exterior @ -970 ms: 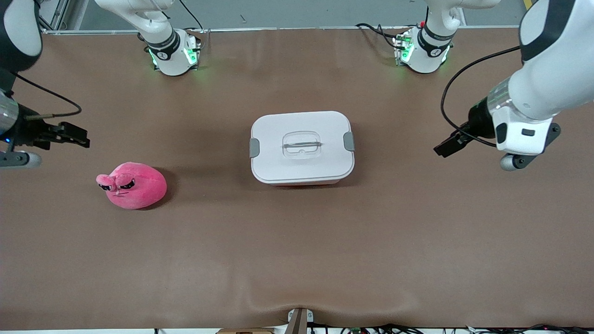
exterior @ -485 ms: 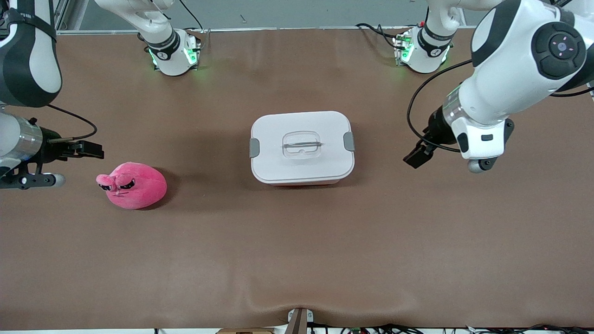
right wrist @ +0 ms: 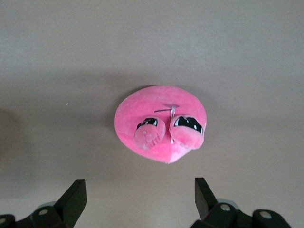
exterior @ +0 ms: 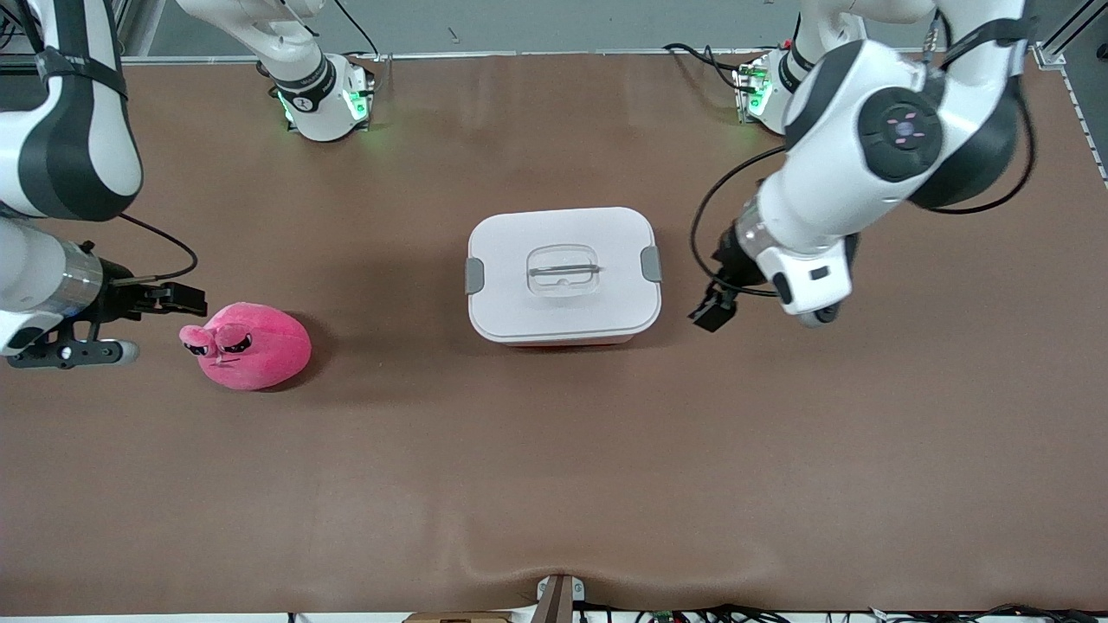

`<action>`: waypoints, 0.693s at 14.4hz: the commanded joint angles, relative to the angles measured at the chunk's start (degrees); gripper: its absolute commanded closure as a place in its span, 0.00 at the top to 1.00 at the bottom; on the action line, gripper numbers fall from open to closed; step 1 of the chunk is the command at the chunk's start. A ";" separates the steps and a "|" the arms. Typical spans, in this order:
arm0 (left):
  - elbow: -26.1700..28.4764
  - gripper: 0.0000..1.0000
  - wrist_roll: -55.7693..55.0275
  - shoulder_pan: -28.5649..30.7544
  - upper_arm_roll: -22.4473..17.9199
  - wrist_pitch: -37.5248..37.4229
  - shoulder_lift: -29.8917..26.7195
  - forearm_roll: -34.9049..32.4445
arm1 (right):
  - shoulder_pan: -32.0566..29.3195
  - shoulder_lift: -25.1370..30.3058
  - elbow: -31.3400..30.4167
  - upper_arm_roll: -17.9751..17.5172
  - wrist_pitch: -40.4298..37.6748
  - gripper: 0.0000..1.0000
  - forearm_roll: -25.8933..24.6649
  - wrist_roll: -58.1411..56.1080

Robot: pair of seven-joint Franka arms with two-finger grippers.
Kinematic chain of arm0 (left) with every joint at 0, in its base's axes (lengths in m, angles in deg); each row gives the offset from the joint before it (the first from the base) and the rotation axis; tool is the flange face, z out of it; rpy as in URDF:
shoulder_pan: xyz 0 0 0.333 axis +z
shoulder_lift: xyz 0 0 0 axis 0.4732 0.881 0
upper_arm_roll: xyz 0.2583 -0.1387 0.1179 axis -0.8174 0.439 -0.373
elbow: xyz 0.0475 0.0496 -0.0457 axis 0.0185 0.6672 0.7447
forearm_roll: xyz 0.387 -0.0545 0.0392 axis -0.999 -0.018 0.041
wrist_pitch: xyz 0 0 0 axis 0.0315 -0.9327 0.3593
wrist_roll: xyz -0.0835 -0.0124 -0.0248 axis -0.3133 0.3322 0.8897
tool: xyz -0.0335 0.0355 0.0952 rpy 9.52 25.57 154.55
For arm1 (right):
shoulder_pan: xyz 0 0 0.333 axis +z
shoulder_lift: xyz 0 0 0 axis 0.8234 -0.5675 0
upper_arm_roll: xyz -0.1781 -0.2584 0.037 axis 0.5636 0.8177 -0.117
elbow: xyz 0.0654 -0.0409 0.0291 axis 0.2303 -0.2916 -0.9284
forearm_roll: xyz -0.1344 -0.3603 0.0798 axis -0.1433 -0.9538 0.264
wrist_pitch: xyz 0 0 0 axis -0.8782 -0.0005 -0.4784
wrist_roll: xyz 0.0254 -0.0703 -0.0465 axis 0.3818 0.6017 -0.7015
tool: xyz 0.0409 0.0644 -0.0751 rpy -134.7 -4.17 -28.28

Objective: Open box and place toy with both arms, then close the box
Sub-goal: 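Reach the left gripper to the lid handle while the right gripper reaches the toy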

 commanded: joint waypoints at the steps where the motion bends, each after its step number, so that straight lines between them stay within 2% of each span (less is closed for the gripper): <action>1: -3.45 1.00 -9.29 -3.67 -0.67 0.63 4.09 0.62 | 0.04 5.16 -9.71 -0.18 6.85 1.00 0.33 -0.50; 4: -3.99 1.00 -20.36 -6.30 -0.50 1.50 6.72 0.71 | 1.35 5.34 -11.83 -0.18 9.41 1.00 -0.99 -2.17; 7: -3.99 1.00 -27.32 -12.72 -1.11 4.14 10.24 -1.22 | 1.45 4.63 -12.10 -0.18 12.93 1.00 -2.14 -4.81; 10: -3.90 1.00 -34.18 -14.66 -1.11 8.44 12.70 -2.19 | 1.45 4.81 -17.00 -0.18 17.13 1.00 -2.05 -4.81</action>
